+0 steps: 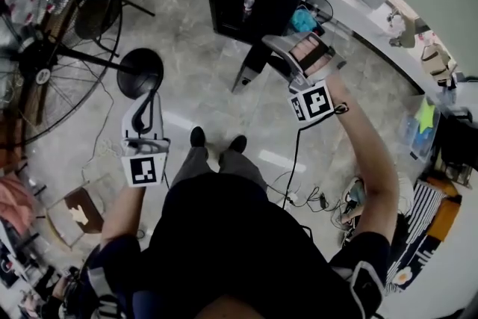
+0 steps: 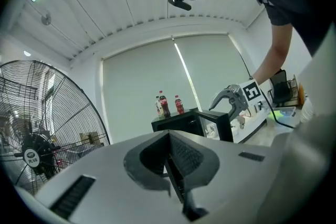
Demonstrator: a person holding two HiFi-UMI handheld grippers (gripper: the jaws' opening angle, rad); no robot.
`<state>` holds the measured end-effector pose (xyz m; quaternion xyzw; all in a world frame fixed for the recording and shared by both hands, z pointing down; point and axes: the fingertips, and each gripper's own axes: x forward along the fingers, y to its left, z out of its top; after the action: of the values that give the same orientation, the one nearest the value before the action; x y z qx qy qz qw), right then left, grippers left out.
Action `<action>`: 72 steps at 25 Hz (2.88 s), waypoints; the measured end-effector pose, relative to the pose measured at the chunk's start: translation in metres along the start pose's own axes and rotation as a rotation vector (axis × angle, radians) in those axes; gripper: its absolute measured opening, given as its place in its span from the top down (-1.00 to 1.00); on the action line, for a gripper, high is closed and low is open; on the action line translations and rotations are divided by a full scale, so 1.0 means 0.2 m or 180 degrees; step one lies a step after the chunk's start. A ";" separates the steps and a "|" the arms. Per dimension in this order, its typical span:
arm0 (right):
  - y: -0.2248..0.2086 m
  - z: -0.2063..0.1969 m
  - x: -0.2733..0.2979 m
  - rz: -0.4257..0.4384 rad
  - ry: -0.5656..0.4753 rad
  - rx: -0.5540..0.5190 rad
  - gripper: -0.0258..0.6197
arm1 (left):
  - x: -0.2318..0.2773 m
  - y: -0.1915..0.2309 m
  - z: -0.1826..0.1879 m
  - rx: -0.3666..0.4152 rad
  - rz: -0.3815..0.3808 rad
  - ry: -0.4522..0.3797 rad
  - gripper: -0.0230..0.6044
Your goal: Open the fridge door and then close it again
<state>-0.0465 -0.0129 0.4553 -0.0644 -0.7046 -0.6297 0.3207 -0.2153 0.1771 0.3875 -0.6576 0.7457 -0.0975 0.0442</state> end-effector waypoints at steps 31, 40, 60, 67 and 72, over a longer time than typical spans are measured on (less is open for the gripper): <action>-0.02 0.06 0.28 0.0481 0.0091 -0.0132 -0.25 | -0.02 0.13 -0.03 -0.0052 -0.0058 -0.0052 0.86; -0.18 0.10 0.54 0.0455 0.0375 0.0148 -0.25 | 0.07 0.33 -0.06 -0.0167 -0.0266 -0.0161 0.86; -0.50 0.00 1.06 0.0347 0.0921 0.0706 -0.25 | 0.30 0.51 -0.11 -0.0111 -0.0650 -0.0241 0.86; -0.64 -0.15 1.23 0.0249 0.0984 0.0870 -0.23 | 0.50 0.48 -0.06 -0.0230 -0.0375 -0.0230 0.85; -0.72 -0.27 1.38 0.0209 0.0984 0.1002 -0.22 | 0.66 0.49 -0.07 -0.0154 -0.0245 -0.0124 0.85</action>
<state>-0.3147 -0.1780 0.4809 0.0608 -0.7341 -0.5036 0.4514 -0.3306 0.0588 0.3889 -0.6885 0.7210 -0.0683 0.0390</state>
